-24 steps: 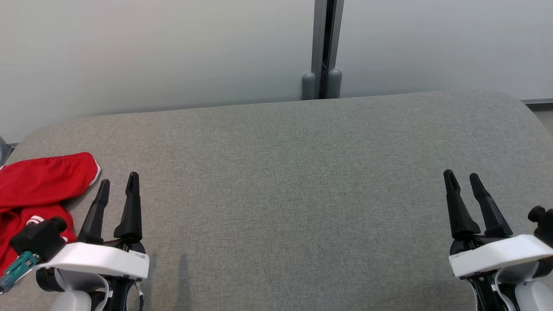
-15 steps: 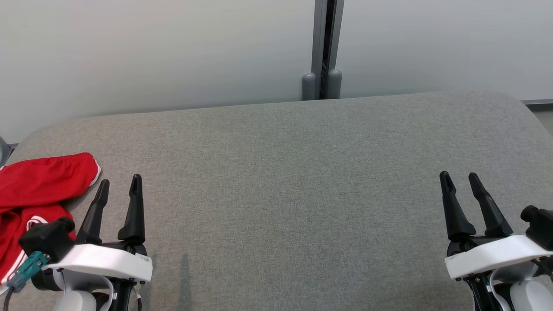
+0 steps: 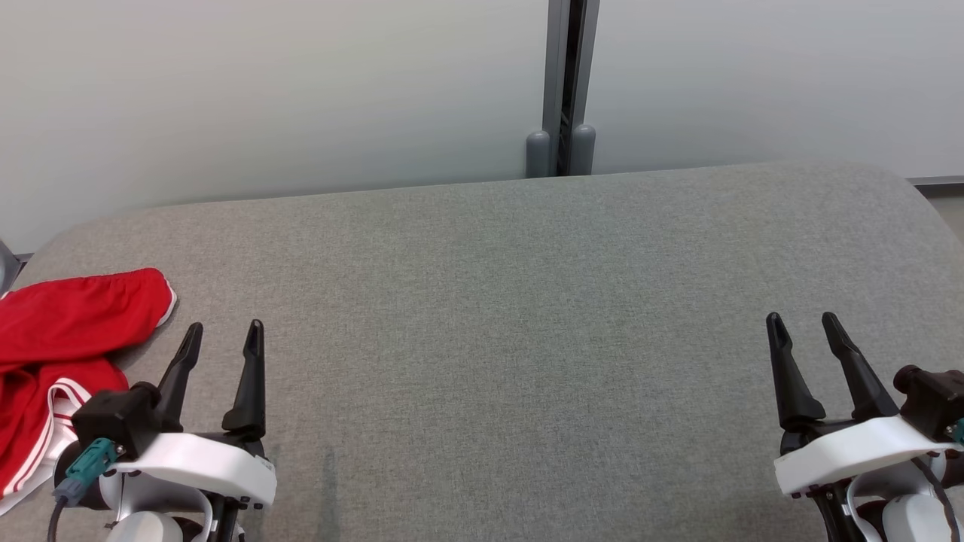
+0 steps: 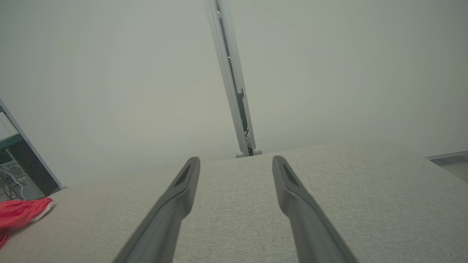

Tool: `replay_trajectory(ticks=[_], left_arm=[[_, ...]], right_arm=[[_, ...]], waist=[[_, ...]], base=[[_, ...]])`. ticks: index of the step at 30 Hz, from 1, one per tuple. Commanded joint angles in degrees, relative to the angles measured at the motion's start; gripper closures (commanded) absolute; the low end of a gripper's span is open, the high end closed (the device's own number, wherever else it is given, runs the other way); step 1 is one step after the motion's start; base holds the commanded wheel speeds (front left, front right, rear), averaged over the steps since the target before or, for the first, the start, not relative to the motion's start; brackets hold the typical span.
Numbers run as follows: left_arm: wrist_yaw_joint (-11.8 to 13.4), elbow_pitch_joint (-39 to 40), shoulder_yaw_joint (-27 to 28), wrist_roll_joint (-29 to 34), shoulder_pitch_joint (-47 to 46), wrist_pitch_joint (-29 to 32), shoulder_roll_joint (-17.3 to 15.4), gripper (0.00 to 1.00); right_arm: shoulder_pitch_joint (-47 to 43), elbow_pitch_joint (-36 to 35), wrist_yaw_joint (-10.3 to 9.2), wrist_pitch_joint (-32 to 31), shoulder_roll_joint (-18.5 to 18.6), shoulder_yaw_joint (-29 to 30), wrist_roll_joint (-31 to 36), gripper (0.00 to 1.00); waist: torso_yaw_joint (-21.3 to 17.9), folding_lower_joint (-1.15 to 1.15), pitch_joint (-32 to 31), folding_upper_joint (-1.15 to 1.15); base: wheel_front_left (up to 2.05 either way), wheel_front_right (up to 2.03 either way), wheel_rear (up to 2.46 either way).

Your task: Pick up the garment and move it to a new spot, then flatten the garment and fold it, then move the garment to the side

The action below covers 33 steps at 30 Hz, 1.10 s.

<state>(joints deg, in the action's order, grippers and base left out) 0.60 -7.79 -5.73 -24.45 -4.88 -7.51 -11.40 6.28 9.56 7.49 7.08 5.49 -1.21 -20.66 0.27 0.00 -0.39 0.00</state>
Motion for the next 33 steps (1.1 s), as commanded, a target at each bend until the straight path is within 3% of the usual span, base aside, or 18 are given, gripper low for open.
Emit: replay_trajectory(ticks=[1,33], left_arm=[[0.4,0.1,-0.2,1.4,-0.4,0.1,-0.6,0.0],[3.2,-1.4,-3.3,11.9,-0.6,1.1,-1.9,0.0]], right_arm=[[0.9,-0.1,0.0,0.3,0.2,0.3,1.5,0.0],[1.0,3.7,0.0,-0.4,-1.0,2.0,13.7,0.0]], waist=[[0.0,0.0,-0.1,0.0],[0.8,0.0,-0.4,0.0]], base=[[0.0,0.0,0.0],[0.0,0.0,0.0]])
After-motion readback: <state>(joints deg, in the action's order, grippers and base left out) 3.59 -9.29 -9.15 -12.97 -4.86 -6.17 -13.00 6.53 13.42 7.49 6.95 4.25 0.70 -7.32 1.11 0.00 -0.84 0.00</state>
